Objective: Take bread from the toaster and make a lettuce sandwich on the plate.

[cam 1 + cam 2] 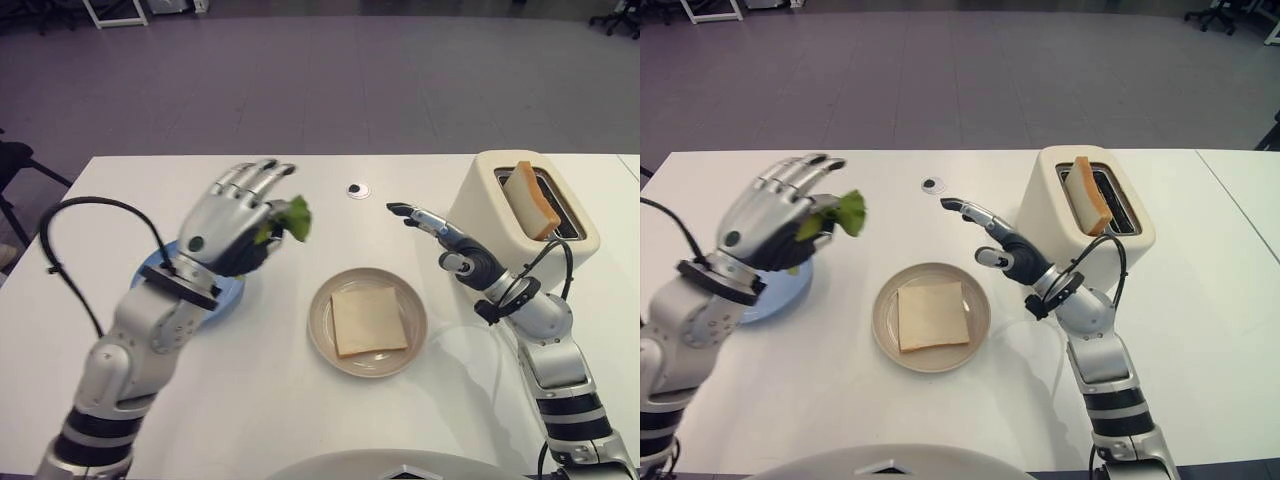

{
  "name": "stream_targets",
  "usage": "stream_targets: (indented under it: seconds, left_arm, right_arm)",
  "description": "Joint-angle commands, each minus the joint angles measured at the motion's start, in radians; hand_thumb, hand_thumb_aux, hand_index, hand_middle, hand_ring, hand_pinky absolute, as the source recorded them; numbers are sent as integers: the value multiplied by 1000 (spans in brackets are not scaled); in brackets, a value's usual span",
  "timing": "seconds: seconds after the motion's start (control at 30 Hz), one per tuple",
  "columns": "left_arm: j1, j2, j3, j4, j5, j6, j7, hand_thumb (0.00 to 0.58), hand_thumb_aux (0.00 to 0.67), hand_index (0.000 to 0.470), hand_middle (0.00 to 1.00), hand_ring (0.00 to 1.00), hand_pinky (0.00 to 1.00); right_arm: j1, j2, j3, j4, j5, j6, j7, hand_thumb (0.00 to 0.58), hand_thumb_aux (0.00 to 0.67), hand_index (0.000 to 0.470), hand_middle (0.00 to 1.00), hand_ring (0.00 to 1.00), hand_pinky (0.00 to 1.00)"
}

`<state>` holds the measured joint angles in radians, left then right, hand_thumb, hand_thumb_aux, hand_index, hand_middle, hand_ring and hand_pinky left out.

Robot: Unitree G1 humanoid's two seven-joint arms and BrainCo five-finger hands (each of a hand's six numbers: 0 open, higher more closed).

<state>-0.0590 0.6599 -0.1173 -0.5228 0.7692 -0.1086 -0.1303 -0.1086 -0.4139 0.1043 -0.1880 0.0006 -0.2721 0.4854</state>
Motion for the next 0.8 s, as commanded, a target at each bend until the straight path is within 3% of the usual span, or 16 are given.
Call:
stream_targets:
  seconds: [0.03, 0.17, 0.3, 0.63, 0.67, 0.7, 0.8]
  left_arm:
    - [-52, -122, -197, 77, 86, -52, -21, 580, 670, 470, 0, 0, 0]
    - [-68, -205, -370, 215, 211, -115, 5, 580, 670, 470, 0, 0, 0]
    - [-69, -209, -460, 328, 314, -156, 27, 580, 670, 470, 0, 0, 0]
    - [-64, -193, -471, 357, 370, -179, 54, 580, 670, 470, 0, 0, 0]
    - [-65, -193, -472, 353, 369, -181, 54, 530, 473, 332, 0, 0, 0]
    - [-64, -193, -471, 348, 369, -183, 57, 366, 263, 184, 0, 0, 0]
    - [-62, -190, -460, 328, 368, -187, 69, 18, 11, 7, 0, 0, 0]
  right_arm:
    - [-20, -5, -43, 37, 10, -7, -17, 0, 0, 0, 0, 0, 0]
    - [-45, -6, -89, 72, 18, -6, -40, 0, 0, 0, 0, 0, 0]
    - [-50, 1, -90, 72, 14, -7, -43, 0, 0, 0, 0, 0, 0]
    - [-47, 4, -83, 68, 11, -16, -37, 0, 0, 0, 0, 0, 0]
    - [-47, 4, -83, 69, 11, -17, -37, 0, 0, 0, 0, 0, 0]
    - [-47, 4, -82, 70, 10, -18, -37, 0, 0, 0, 0, 0, 0]
    - [-46, 5, -79, 68, 10, -19, -34, 0, 0, 0, 0, 0, 0]
